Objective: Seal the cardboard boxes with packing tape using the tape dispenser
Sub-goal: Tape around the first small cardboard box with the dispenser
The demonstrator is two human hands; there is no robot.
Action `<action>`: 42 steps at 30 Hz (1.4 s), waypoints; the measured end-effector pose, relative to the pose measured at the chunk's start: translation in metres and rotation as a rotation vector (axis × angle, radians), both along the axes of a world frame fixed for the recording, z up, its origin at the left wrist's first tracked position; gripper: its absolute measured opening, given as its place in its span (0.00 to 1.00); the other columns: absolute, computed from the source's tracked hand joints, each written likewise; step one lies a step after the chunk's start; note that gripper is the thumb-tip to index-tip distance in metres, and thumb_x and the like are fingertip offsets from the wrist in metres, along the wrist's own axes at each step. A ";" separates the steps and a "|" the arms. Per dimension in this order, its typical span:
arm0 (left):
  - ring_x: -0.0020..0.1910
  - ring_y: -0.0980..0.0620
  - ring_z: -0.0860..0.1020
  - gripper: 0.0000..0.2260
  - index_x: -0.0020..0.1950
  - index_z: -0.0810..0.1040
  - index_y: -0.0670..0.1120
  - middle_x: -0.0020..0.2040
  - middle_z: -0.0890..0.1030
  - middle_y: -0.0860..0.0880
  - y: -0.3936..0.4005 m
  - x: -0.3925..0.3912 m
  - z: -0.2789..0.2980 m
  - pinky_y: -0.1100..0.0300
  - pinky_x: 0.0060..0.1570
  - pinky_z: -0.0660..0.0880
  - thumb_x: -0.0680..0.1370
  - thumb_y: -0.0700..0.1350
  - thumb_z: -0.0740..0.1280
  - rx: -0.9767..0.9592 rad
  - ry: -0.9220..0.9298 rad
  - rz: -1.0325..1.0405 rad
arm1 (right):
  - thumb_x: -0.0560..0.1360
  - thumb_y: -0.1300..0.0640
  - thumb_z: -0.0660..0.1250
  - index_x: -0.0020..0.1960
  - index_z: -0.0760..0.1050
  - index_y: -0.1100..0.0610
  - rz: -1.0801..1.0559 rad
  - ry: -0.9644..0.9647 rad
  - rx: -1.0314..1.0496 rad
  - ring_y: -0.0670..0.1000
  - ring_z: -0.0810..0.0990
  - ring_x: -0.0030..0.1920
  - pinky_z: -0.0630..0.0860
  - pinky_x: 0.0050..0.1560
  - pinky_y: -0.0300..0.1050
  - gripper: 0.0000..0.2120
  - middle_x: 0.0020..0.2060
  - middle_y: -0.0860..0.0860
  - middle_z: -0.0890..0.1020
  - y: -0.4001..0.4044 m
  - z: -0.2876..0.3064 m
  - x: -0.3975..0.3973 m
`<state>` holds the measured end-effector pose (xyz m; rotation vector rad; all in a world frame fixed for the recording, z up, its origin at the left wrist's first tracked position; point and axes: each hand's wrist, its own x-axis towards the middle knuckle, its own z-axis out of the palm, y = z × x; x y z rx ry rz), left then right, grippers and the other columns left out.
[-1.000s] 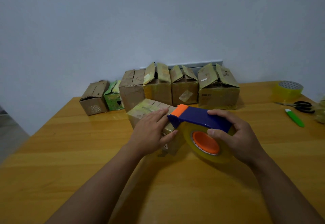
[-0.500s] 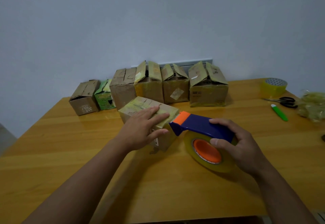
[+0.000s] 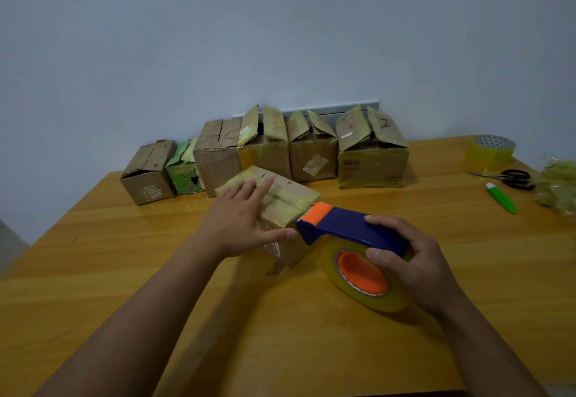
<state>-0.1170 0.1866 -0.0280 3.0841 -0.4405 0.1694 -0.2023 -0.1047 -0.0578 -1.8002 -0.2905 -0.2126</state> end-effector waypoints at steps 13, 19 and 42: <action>0.78 0.56 0.47 0.28 0.77 0.49 0.64 0.80 0.50 0.55 0.003 0.001 -0.006 0.56 0.75 0.43 0.76 0.64 0.46 -0.043 -0.055 -0.282 | 0.61 0.37 0.68 0.58 0.75 0.37 0.040 0.003 -0.017 0.36 0.75 0.53 0.74 0.43 0.30 0.25 0.54 0.28 0.74 0.012 0.001 0.025; 0.77 0.56 0.53 0.30 0.76 0.56 0.63 0.79 0.56 0.54 0.000 0.001 -0.007 0.55 0.73 0.47 0.73 0.63 0.48 -0.089 -0.066 -0.234 | 0.61 0.36 0.69 0.57 0.74 0.31 0.077 0.014 -0.085 0.35 0.74 0.54 0.74 0.42 0.29 0.24 0.55 0.28 0.73 -0.005 0.005 0.016; 0.71 0.54 0.66 0.19 0.69 0.71 0.59 0.72 0.70 0.56 -0.028 0.002 -0.015 0.48 0.72 0.57 0.80 0.61 0.59 -0.304 -0.213 -0.038 | 0.71 0.48 0.75 0.60 0.78 0.43 0.076 0.074 -0.261 0.45 0.79 0.50 0.74 0.44 0.36 0.18 0.54 0.44 0.80 0.018 0.029 0.038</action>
